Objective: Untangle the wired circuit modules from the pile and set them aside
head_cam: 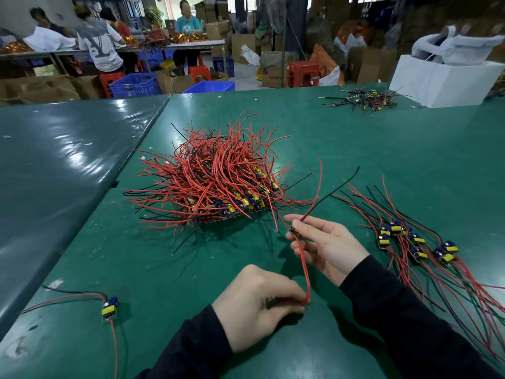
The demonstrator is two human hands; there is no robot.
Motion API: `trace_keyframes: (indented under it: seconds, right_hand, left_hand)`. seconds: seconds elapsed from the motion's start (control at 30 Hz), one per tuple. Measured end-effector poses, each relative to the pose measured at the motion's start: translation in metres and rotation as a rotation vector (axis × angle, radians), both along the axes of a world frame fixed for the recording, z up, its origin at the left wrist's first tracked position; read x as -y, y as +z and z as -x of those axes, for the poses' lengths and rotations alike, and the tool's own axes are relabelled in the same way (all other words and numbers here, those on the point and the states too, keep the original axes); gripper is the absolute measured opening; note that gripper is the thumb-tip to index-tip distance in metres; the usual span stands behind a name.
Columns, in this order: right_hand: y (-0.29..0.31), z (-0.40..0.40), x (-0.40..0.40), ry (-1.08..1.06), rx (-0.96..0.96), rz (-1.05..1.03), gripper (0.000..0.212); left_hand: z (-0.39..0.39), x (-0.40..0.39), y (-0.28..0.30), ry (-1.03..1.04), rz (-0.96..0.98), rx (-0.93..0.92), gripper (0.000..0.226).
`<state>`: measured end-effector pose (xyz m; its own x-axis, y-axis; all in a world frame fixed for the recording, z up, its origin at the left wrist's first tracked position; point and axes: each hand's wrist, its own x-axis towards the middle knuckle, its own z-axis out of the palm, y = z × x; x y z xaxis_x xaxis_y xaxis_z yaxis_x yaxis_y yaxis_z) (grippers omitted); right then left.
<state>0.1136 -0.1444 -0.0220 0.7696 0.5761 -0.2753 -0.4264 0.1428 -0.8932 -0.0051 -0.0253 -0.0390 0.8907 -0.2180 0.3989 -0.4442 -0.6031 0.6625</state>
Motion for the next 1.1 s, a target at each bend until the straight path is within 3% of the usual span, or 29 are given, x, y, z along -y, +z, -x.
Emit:
trace_keyframes:
  seconds: [0.17,0.27,0.37,0.43,0.57,0.7,0.9,1.0,1.07,1.1]
  right_hand:
    - [0.014,-0.014,0.016,-0.135,-0.020,-0.102,0.017]
    - [0.025,-0.028,0.045,-0.179,0.079,-0.024,0.019]
    - [0.037,-0.044,0.084,-0.151,0.187,0.181,0.029]
    - [0.044,-0.055,0.109,-0.092,0.247,0.423,0.037]
    - [0.041,-0.069,0.135,-0.003,0.474,0.919,0.030]
    - [0.038,-0.078,0.140,0.085,0.989,1.369,0.025]
    - [0.036,-0.079,0.137,0.296,1.169,1.679,0.043]
    - [0.052,-0.078,0.133,0.315,1.286,1.830,0.049]
    - [0.071,-0.075,0.126,0.265,1.382,1.814,0.046]
    - [0.081,-0.073,0.119,0.248,1.426,1.696,0.041]
  left_hand:
    - [0.002,0.006,-0.003,0.060,0.051,-0.027,0.033]
    - [0.001,0.002,-0.002,0.190,0.075,0.015,0.035]
    - [0.000,-0.001,0.000,0.258,0.075,0.038,0.034]
    - [0.000,0.000,0.000,0.257,0.068,0.034,0.033]
    - [0.000,0.001,0.000,0.258,0.027,0.021,0.034]
    - [0.001,0.000,0.000,0.273,0.000,-0.010,0.035]
    - [0.001,0.001,-0.001,0.267,-0.061,-0.033,0.038]
    - [0.001,0.000,-0.003,0.266,-0.091,-0.026,0.029]
    - [0.000,0.000,-0.004,0.271,-0.103,-0.034,0.025]
    - [0.000,-0.001,-0.005,0.270,-0.094,-0.044,0.025]
